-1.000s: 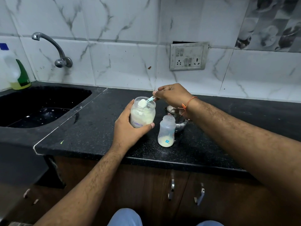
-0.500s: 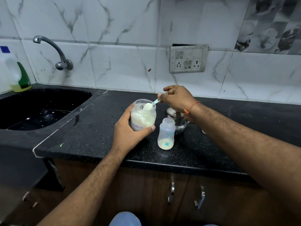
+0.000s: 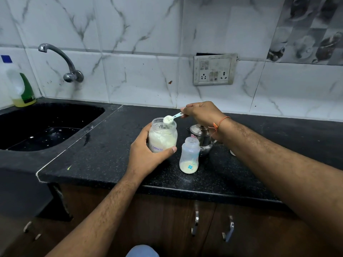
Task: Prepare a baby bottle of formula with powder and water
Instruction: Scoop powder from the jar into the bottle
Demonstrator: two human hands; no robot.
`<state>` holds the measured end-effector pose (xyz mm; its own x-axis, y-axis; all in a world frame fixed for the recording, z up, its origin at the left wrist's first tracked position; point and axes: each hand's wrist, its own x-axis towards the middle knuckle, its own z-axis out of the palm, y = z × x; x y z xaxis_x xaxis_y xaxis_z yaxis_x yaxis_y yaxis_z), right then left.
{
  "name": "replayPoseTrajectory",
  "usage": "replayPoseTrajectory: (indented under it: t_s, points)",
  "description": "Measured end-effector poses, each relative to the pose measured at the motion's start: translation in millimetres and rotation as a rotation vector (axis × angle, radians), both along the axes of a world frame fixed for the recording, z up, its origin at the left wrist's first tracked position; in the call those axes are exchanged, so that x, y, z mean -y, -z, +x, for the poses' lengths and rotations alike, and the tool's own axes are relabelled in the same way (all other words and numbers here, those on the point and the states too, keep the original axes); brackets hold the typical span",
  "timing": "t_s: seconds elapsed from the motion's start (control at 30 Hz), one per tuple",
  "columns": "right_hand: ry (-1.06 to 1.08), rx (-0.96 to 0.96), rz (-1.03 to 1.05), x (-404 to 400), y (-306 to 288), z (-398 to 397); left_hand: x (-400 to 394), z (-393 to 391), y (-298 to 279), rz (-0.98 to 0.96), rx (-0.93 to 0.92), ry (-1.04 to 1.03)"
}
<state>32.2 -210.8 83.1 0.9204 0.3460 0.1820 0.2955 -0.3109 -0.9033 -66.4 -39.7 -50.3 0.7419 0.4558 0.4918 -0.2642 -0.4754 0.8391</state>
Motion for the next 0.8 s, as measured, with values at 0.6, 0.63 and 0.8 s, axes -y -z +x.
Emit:
replayPoseTrajectory:
  t_s: [0.6,0.63,0.8]
  points:
    - [0.091,-0.092,0.095,72,-1,2,4,-2,-4,0.092,-0.086,-0.167]
    - [0.090,-0.087,0.096,76,0,1,8,-7,-6,0.154,-0.001,-0.238]
    - [0.081,-0.043,0.083,86,8,-1,42,-31,-2,0.285,0.220,-0.159]
